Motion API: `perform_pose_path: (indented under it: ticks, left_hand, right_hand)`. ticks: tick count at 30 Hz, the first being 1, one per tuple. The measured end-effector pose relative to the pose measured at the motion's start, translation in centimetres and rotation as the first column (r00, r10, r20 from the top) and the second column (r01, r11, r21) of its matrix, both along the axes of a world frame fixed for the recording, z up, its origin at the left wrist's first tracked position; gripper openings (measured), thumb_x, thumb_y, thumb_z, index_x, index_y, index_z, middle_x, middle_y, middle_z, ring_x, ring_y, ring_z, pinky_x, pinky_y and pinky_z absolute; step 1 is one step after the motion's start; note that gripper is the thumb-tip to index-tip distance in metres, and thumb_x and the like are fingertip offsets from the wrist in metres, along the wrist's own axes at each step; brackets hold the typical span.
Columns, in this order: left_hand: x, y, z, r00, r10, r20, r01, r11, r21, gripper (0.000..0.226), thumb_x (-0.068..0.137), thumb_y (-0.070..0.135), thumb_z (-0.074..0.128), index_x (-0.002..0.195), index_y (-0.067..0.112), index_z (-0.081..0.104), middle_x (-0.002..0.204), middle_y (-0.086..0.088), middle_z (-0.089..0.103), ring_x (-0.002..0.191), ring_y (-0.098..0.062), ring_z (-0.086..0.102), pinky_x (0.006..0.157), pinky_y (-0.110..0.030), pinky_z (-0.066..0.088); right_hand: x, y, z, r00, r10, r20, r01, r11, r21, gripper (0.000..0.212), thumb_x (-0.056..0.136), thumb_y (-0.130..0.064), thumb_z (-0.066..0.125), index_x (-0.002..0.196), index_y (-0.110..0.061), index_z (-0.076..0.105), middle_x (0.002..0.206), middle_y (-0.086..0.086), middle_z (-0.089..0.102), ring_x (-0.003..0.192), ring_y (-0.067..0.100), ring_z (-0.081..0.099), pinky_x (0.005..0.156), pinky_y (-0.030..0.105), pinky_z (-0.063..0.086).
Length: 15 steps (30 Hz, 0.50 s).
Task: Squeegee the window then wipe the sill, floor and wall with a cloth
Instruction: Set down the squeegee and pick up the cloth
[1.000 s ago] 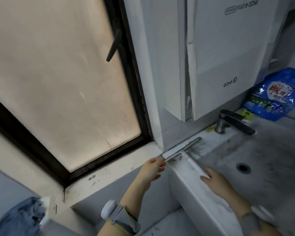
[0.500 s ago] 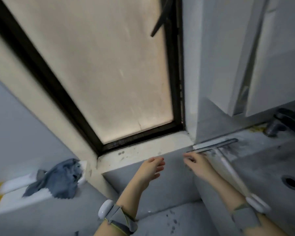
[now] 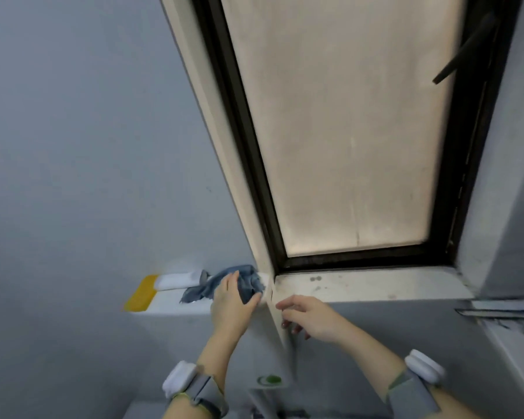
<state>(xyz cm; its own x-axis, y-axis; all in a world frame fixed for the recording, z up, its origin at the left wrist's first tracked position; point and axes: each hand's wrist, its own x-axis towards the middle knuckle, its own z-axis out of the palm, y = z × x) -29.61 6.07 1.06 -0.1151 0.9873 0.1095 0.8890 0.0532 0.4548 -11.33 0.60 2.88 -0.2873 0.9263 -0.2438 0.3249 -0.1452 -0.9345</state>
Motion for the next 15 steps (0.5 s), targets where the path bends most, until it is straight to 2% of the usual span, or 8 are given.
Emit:
perform_pose_path:
  ticks: [1,3,5,7,9,11,14,15]
  left_hand:
    - [-0.3,0.6,-0.8,0.992,-0.046,-0.119,0.039,0.997,-0.064,0.068,0.084,0.05,0.061,0.14,0.021,0.037,0.141,-0.001,0.041,0.126,-0.023,0.042,0.096,-0.038,0.04]
    - [-0.5,1.2,-2.0,0.945,-0.124,-0.301,0.096,0.99,-0.105,0.055,0.082,0.051,0.062,0.128,0.024,0.048,0.129,-0.001,0.049,0.116,-0.022,0.047,0.088,-0.038,0.043]
    - [-0.1,1.1,-2.3,0.945,-0.127,-0.301,0.134,0.991,0.004,0.025,0.083,0.036,0.063,0.102,0.021,0.058,0.109,-0.002,0.057,0.098,-0.023,0.053,0.072,-0.034,0.042]
    - [0.4,0.1,-1.8,0.972,-0.171,-0.162,0.183,0.981,0.064,0.003,0.087,0.019,0.057,0.084,0.02,0.057,0.091,0.002,0.06,0.082,-0.021,0.058,0.059,-0.03,0.038]
    - [1.4,-1.2,-1.1,0.959,-0.277,0.065,0.273,0.96,0.063,0.014,0.09,0.013,0.051,0.083,0.024,0.055,0.083,0.005,0.062,0.075,-0.016,0.059,0.055,-0.028,0.038]
    - [3.6,-2.3,0.4,0.885,-0.375,0.276,0.361,0.927,0.102,0.016,0.093,0.011,0.048,0.09,0.024,0.056,0.083,0.005,0.062,0.078,-0.013,0.059,0.061,-0.027,0.042]
    - [6.7,-3.0,2.4,0.745,-0.482,0.461,0.469,0.87,0.152,0.018,0.093,0.003,0.045,0.091,0.014,0.059,0.084,0.007,0.061,0.081,-0.005,0.055,0.072,-0.014,0.041]
    - [7.6,-3.2,3.0,0.699,-0.49,0.522,0.5,0.856,0.133,0.018,0.093,0.004,0.045,0.089,0.013,0.059,0.083,0.006,0.061,0.081,-0.008,0.056,0.074,-0.016,0.043]
  right_hand:
    - [0.3,-0.4,-0.1,1.0,-0.003,0.014,0.003,1.0,-0.008,0.025,0.093,-0.02,0.046,0.116,-0.019,0.055,0.083,-0.003,0.063,0.062,0.006,0.054,0.048,0.01,0.04]
    - [1.4,-1.2,-0.5,0.997,-0.063,0.035,0.064,0.998,-0.026,0.025,0.094,-0.022,0.045,0.116,-0.021,0.055,0.082,-0.007,0.063,0.065,0.006,0.054,0.055,0.016,0.042]
    - [3.0,-2.0,-0.8,0.991,-0.119,0.056,0.121,0.992,-0.045,0.025,0.094,-0.022,0.044,0.116,-0.021,0.055,0.083,-0.007,0.063,0.066,0.007,0.055,0.059,0.02,0.042]
    - [4.3,-2.9,-1.0,0.978,-0.205,0.038,0.208,0.976,-0.073,0.023,0.095,-0.019,0.044,0.115,-0.018,0.055,0.082,-0.004,0.063,0.065,0.008,0.054,0.057,0.02,0.041]
    - [4.5,-3.4,-1.1,0.948,-0.317,-0.01,0.316,0.946,-0.068,0.022,0.094,-0.016,0.045,0.113,-0.017,0.056,0.083,-0.002,0.062,0.064,0.009,0.053,0.055,0.02,0.039]
    - [4.4,-3.2,-1.0,0.906,-0.417,-0.066,0.417,0.909,-0.016,0.024,0.093,-0.015,0.048,0.115,-0.018,0.056,0.091,0.001,0.062,0.07,0.01,0.054,0.058,0.021,0.041]
    - [3.7,-2.8,-0.7,0.849,-0.51,-0.139,0.523,0.848,0.083,0.034,0.09,-0.014,0.051,0.122,-0.024,0.052,0.107,-0.005,0.06,0.092,0.012,0.059,0.071,0.019,0.044]
    - [3.5,-2.9,-0.4,0.844,-0.509,-0.167,0.527,0.845,0.091,0.036,0.09,-0.012,0.05,0.123,-0.026,0.05,0.109,-0.007,0.059,0.097,0.011,0.059,0.074,0.017,0.045]
